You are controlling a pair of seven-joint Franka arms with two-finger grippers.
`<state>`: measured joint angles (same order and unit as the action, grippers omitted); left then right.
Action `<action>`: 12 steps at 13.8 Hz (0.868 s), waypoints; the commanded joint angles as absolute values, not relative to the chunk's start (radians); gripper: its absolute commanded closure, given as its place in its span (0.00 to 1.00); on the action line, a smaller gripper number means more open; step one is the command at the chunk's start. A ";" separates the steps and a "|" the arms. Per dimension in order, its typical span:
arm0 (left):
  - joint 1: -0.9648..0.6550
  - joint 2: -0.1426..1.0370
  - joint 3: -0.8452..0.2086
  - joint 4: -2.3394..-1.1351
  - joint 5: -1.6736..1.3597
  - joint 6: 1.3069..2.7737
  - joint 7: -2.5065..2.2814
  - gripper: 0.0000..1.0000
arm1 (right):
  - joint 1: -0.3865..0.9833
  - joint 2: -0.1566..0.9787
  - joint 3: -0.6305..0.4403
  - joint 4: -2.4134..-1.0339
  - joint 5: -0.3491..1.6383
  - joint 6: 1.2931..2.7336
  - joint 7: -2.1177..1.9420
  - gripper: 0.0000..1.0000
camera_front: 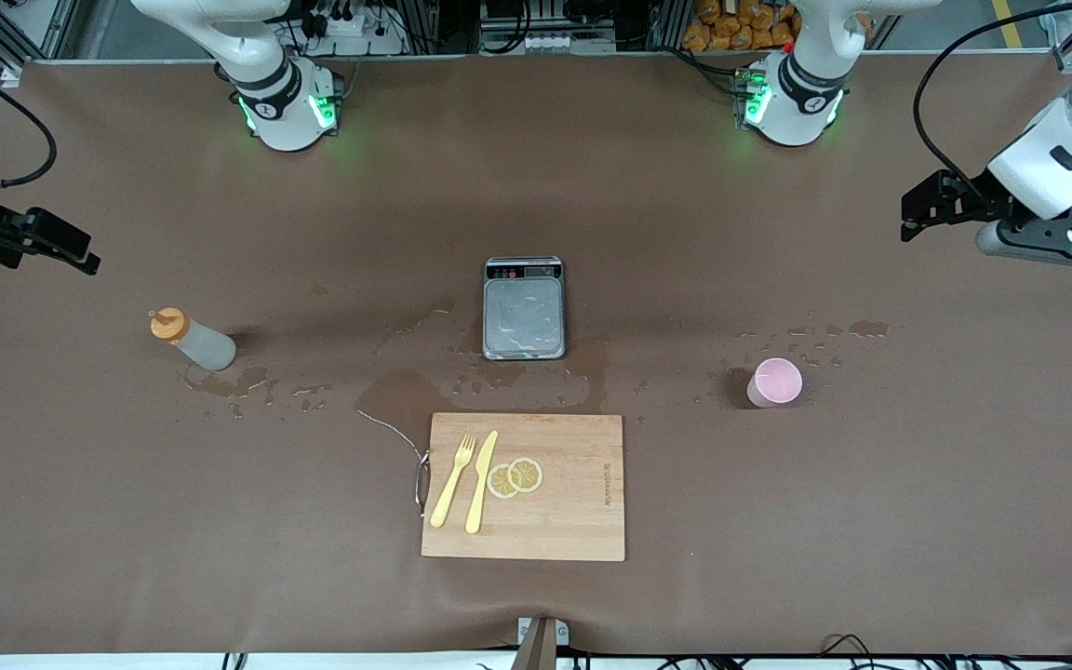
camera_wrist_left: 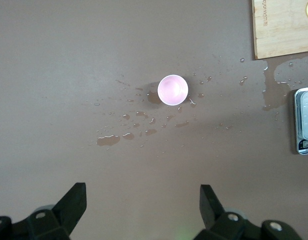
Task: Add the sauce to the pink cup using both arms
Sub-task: 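Move the left gripper toward the pink cup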
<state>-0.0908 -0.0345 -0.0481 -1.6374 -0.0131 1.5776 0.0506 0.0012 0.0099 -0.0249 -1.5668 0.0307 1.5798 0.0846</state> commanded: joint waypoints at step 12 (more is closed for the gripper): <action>-0.086 -0.035 -0.057 -1.624 0.006 1.551 0.052 0.00 | -0.024 0.015 -0.023 -1.569 0.011 1.594 0.074 0.00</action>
